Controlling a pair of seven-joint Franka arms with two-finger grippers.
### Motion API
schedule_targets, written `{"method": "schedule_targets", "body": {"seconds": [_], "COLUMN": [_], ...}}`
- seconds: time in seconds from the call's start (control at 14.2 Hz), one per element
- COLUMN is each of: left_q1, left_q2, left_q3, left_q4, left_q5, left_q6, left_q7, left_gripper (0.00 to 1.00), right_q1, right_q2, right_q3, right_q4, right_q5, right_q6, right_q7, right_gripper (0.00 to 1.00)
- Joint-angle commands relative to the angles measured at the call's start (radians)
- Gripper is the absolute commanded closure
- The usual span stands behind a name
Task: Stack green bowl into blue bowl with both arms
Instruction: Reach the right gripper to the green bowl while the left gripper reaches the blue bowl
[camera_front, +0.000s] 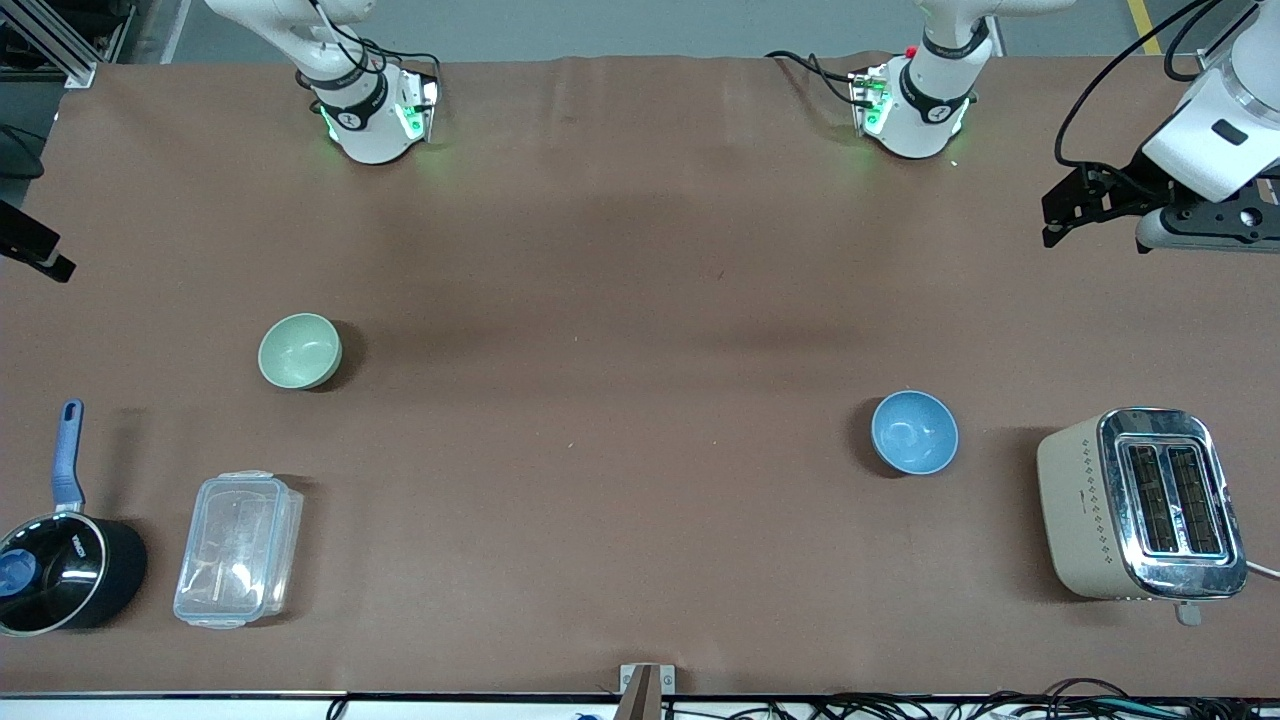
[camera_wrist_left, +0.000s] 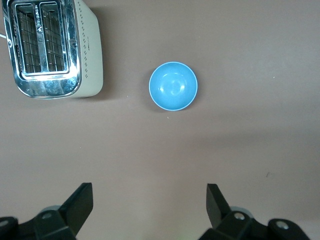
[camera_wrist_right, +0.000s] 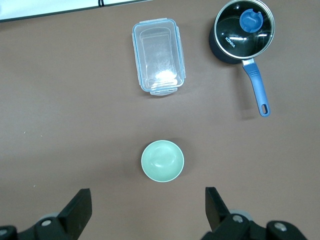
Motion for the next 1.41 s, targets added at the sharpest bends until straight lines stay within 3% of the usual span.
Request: {"method": "schedule_targets", "body": {"seconds": [0.0,0.28,0.63,0.84,1.12,1.34], "left_q1": [0.011,0.012,0.046,0.06,0.074,0.075], "left_q2": [0.014,0.113,0.36,0.497,0.615,0.666], "left_q3": [-0.003,-0.006,-0.006,-0.006,-0.01,-0.012], "left_q4": [0.028,0.042,-0.077,-0.114,-0.113,-0.111], "left_q5": [0.003,0.061,0.061,0.061,0.049,0.049], "left_q6": [-0.013,0.006,0.38,0.583,0.648,0.677], "left_q7": [0.0,0.008,-0.009,-0.011,-0.029,-0.029], "left_gripper": [0.0,0.0,0.0,0.0,0.02,0.28], "right_q1": [-0.016,-0.015,-0.015,-0.015,-0.059,-0.111], "right_q2": [-0.011,-0.007,0.054,0.091,0.134,0.163], "right_q3": [0.011,0.009,0.011,0.011,0.011,0.012], "right_q4": [-0.015,-0.016,-0.051,-0.282,-0.588,-0.719], "right_q5": [-0.002,-0.015,-0.028,-0.041,-0.04,-0.04], "right_q6": [0.012,0.011,0.051,0.249,0.633,0.803], "right_q7": [0.003,0.003,-0.02,-0.043,-0.133,-0.225], "right_gripper": [0.0,0.0,0.0,0.0,0.0,0.0]}}
